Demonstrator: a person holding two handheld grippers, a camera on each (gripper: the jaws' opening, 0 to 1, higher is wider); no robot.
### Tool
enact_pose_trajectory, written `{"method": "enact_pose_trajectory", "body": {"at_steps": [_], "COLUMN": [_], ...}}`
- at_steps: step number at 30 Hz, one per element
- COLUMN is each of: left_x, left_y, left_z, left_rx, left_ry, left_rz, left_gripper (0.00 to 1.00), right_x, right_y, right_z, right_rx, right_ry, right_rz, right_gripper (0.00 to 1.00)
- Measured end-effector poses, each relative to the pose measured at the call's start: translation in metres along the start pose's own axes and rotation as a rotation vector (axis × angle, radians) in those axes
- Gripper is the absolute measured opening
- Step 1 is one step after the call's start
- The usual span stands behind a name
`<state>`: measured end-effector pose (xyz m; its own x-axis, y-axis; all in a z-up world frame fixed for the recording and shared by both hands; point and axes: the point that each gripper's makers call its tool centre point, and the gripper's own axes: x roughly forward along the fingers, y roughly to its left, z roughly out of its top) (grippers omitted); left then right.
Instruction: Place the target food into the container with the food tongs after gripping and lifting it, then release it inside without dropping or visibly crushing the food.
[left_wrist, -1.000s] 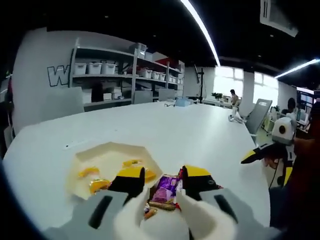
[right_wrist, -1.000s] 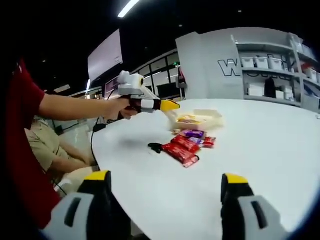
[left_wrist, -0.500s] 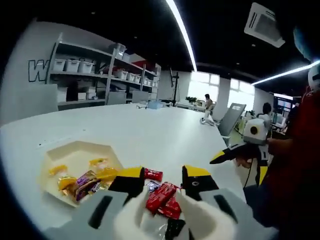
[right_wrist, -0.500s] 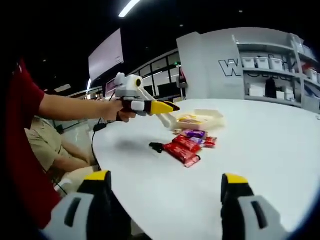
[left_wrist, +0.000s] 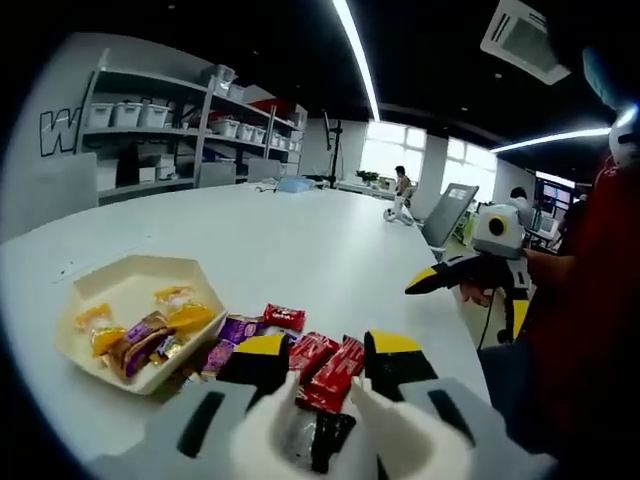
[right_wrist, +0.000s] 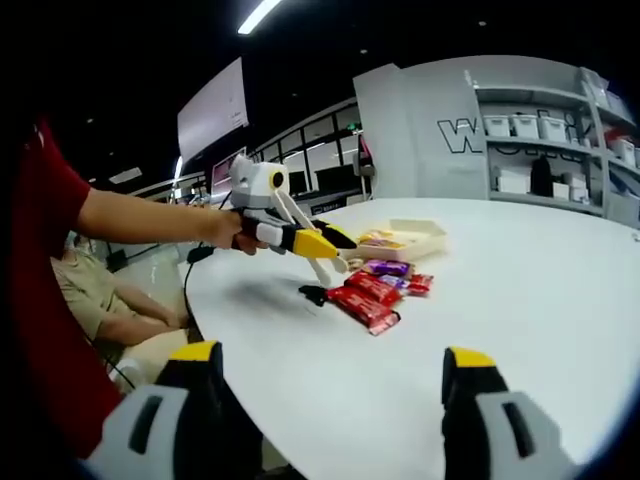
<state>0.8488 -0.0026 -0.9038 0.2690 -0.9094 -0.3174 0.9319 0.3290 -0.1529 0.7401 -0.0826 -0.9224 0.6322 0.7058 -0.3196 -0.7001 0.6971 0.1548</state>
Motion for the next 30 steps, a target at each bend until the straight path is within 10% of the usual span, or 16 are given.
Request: {"method": "enact_pose_trajectory", "body": {"at_steps": [30], "left_x": [-0.008], "left_y": [-0.003], "left_z": [-0.029], "left_rx": [0.003], "left_ry": [0.059], "left_rz": [0.01], "left_gripper": [0.22], "right_x": [0.004], "right_y": [0.004], "right_z": [-0.006], "right_rx": [-0.014], "right_ry": [0.026], "right_rz": [0.006], "right_gripper": [0.89]}}
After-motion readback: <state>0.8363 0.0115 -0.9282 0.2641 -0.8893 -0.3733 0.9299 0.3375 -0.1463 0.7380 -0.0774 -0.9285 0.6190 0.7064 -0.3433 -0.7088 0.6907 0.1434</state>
